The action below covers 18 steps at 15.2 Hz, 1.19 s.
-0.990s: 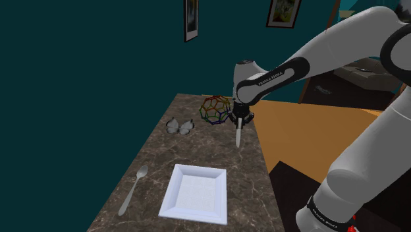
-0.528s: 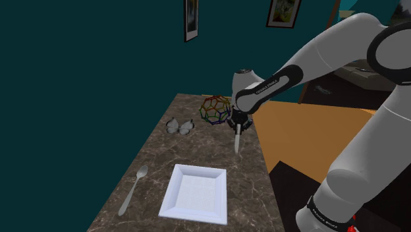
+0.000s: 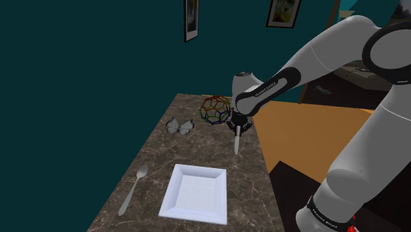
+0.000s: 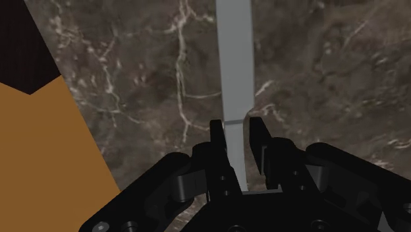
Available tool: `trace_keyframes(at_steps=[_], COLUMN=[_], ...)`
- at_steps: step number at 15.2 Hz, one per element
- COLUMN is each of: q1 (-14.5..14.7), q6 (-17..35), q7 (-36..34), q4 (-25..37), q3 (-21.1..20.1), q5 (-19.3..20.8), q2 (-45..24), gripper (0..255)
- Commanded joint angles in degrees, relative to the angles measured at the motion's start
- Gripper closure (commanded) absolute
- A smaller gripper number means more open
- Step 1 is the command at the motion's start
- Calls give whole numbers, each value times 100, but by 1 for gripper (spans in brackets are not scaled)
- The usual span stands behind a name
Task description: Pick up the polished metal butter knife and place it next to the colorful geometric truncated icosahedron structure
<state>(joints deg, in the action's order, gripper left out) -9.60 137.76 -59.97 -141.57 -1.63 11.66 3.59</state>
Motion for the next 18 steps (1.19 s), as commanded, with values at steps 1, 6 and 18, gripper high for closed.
trace_keyframes(at_steps=[1,6,18], q1=[0,0,70], q6=[1,1,-774], q7=[0,0,106], q4=[0,0,268], q3=[0,0,-51], q5=[0,0,-172], q2=[0,0,507], gripper=[0,0,0])
